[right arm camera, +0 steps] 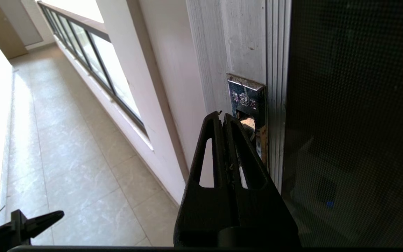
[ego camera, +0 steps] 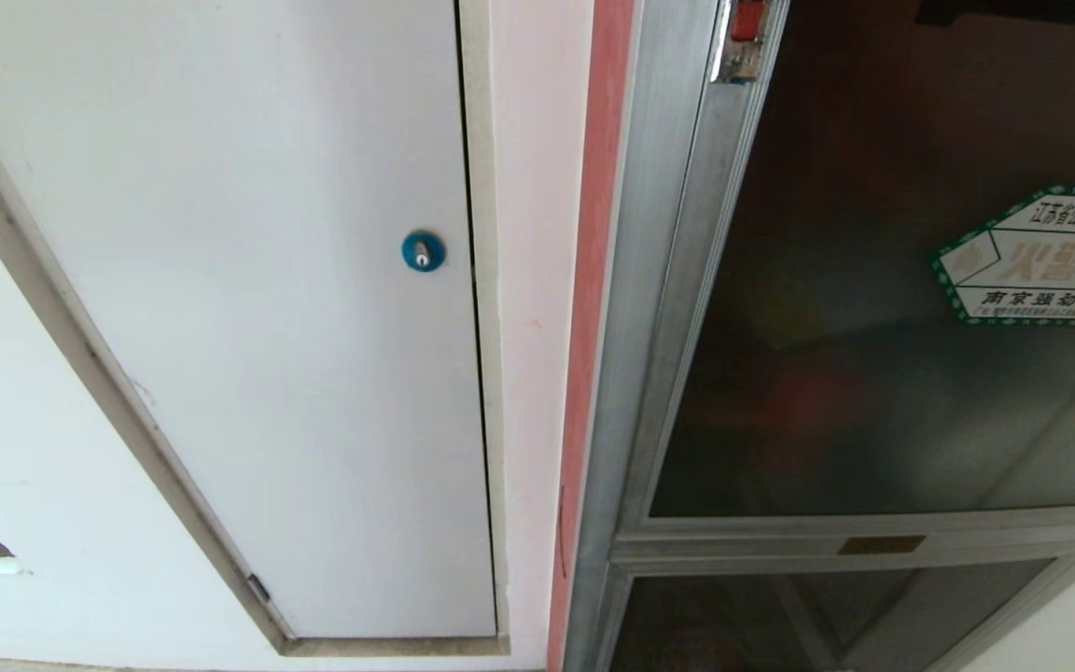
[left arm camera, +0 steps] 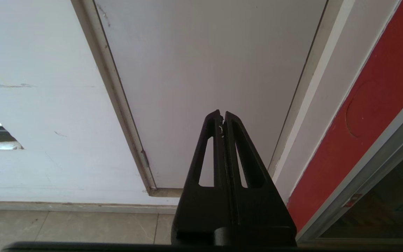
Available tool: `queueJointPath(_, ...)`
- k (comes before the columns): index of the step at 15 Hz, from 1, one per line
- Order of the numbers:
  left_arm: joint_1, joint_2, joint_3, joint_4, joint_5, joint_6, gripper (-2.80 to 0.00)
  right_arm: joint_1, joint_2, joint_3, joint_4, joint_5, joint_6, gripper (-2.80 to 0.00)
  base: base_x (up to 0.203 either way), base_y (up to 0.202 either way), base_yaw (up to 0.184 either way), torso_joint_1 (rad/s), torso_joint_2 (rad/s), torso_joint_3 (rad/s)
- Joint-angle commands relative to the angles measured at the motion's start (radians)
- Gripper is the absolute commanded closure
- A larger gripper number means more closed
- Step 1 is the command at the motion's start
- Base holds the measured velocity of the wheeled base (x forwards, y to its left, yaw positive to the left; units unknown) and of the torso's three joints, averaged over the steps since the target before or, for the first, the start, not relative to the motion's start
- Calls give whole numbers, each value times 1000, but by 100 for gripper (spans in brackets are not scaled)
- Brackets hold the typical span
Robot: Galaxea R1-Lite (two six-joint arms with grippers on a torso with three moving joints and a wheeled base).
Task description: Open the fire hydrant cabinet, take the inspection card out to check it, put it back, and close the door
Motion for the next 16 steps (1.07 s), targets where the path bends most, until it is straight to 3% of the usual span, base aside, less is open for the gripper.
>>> queueJointPath(1,1,1,2,0,0,0,0,-1,2,1,3,-5,1,0,0,0,0,0,0,0)
queueJointPath(16,1,0,2,0,1,0,0,-32,-10,51,-2,-34,61,0,0,0,0,0,0,0)
